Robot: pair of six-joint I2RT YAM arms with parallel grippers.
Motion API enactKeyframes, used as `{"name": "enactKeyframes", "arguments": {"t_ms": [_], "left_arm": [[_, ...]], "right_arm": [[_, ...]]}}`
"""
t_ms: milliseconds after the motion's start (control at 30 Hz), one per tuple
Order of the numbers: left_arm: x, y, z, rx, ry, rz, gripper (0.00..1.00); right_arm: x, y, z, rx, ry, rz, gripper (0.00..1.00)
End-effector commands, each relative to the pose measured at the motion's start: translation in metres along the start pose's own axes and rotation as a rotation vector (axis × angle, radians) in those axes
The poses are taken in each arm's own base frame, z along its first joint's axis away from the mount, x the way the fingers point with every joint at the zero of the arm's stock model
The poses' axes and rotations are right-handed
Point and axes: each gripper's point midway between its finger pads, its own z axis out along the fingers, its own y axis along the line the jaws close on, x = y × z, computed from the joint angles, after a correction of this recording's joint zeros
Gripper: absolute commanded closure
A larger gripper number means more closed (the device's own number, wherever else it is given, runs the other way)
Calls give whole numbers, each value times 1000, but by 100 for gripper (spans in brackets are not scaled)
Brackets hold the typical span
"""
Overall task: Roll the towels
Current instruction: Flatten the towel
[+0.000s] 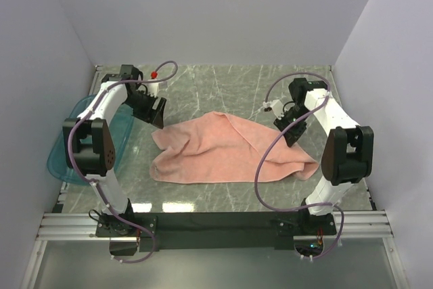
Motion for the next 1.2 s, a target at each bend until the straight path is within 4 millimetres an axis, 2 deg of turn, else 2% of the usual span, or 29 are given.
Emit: {"name": "enactKeyframes", "arguments": {"t_ms": [0,33,133,200,267,300,333,600,733,900,1167], "left_arm": [[5,7,7,-29,18,-33,22],[6,8,9,-31,21,-39,24],[5,10,13,-37,25,-56,30],[7,14,18,-62,41,-63,38],[16,15,30,-114,82,-55,45],[13,19,34,-146,68,-45,46],[22,21,40,-185,102,-33,47],[35,39,57,-353,165,-24,45],[34,38,59,-352,161,-33,46],[23,38,52,-360,124,-30,47],[38,39,73,-325,179,-74,47]], "right_arm": [[3,7,-5,-24,3,-19,91],[3,6,-6,-16,0,-15,100],[0,2,-11,8,-25,-5,100],[-3,-1,-15,30,-43,2,100],[-6,-4,-20,43,-65,13,100],[-7,-5,-21,51,-70,18,100],[-8,-5,-23,57,-77,21,100],[-13,-11,-32,87,-110,40,100],[-13,-12,-33,87,-114,50,100],[-13,-13,-32,89,-114,55,100],[-11,-17,-33,95,-111,61,100]]}}
